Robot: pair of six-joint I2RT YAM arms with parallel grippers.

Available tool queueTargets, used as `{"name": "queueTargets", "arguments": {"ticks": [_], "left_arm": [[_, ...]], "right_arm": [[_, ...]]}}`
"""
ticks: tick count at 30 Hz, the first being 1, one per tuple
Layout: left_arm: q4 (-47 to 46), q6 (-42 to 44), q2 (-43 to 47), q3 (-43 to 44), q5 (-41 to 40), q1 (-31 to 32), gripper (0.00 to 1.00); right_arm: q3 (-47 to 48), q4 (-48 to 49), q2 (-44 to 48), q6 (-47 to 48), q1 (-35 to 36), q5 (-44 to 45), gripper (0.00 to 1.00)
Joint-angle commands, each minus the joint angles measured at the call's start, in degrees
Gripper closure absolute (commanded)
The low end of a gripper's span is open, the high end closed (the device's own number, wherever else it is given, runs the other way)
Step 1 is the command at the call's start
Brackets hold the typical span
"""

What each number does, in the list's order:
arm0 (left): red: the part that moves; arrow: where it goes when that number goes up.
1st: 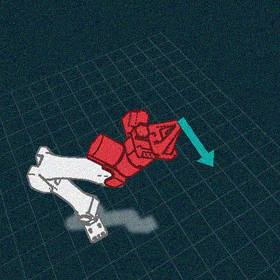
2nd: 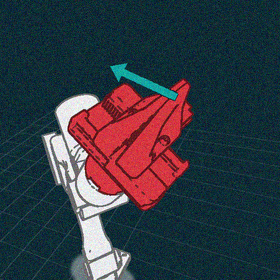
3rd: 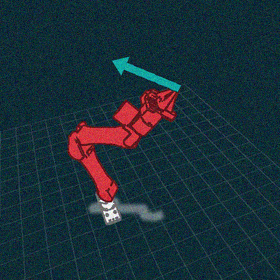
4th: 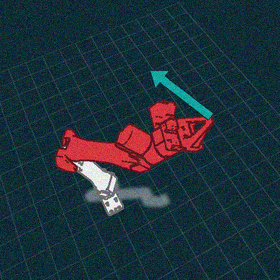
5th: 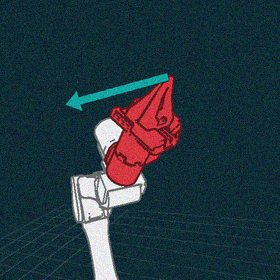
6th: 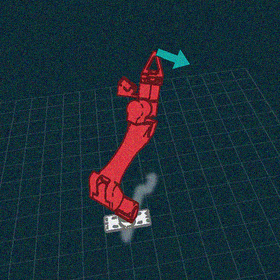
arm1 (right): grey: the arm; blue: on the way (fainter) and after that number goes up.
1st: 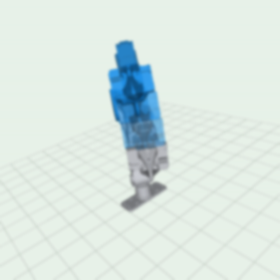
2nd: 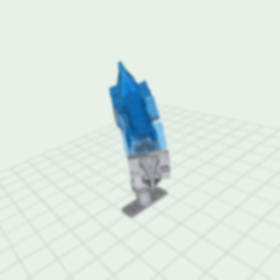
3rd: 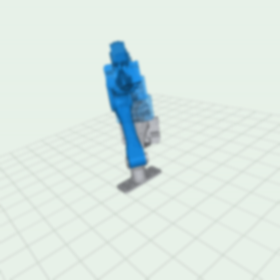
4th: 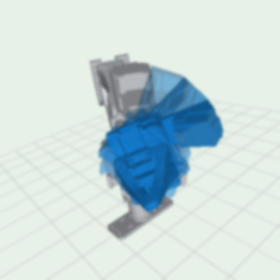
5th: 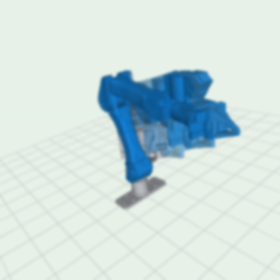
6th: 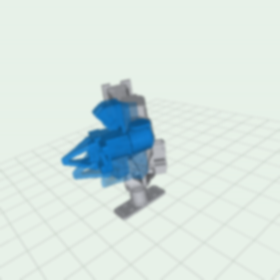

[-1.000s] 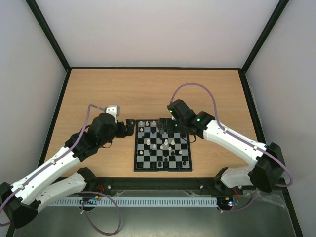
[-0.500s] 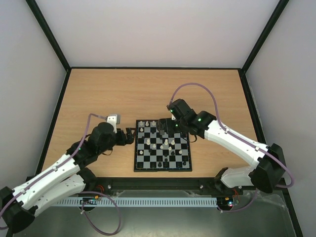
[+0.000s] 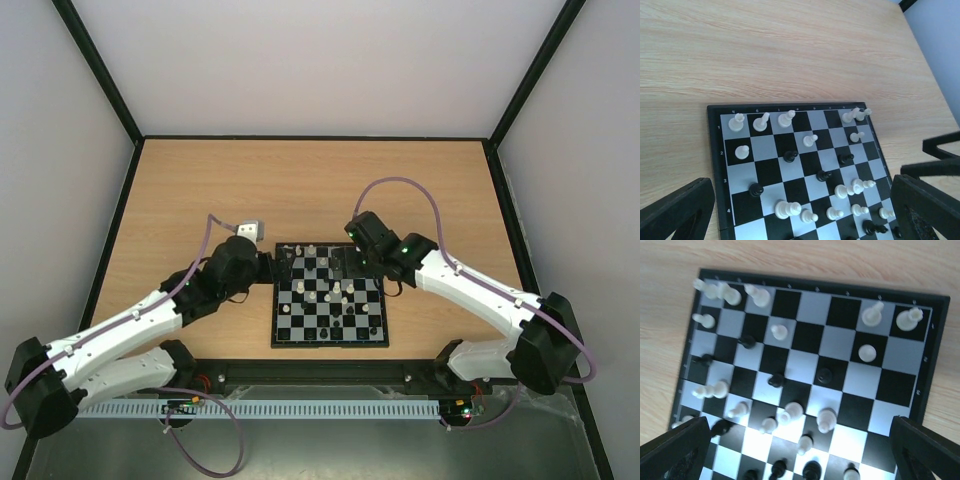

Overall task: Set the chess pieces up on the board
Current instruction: Pick up the chess piece from the chessboard.

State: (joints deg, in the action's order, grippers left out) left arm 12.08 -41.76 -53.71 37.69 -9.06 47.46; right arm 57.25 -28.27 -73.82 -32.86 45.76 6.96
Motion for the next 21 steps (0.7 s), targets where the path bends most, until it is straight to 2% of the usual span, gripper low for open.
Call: {"name": "queueTargets", "arguments": {"ticks": [1, 12, 21], "left_arm": [[2.57, -0.69, -3.13, 2.21, -2.22, 0.11, 0.01], [5.41, 3.84, -10.68, 7.31, -2.89, -1.80, 0.01], [3.39, 4.84, -9.31, 6.83, -3.73, -3.18, 0.01]], "right_arm": [[-2.67, -1.01, 0.26, -1.03, -0.22, 1.90, 0.01], [-3.67, -0.72, 0.24, 1.33, -0.21, 3.57, 0.02], [-3.00, -0.83, 2.54, -0.36, -0.18, 4.05, 0.01]]}}
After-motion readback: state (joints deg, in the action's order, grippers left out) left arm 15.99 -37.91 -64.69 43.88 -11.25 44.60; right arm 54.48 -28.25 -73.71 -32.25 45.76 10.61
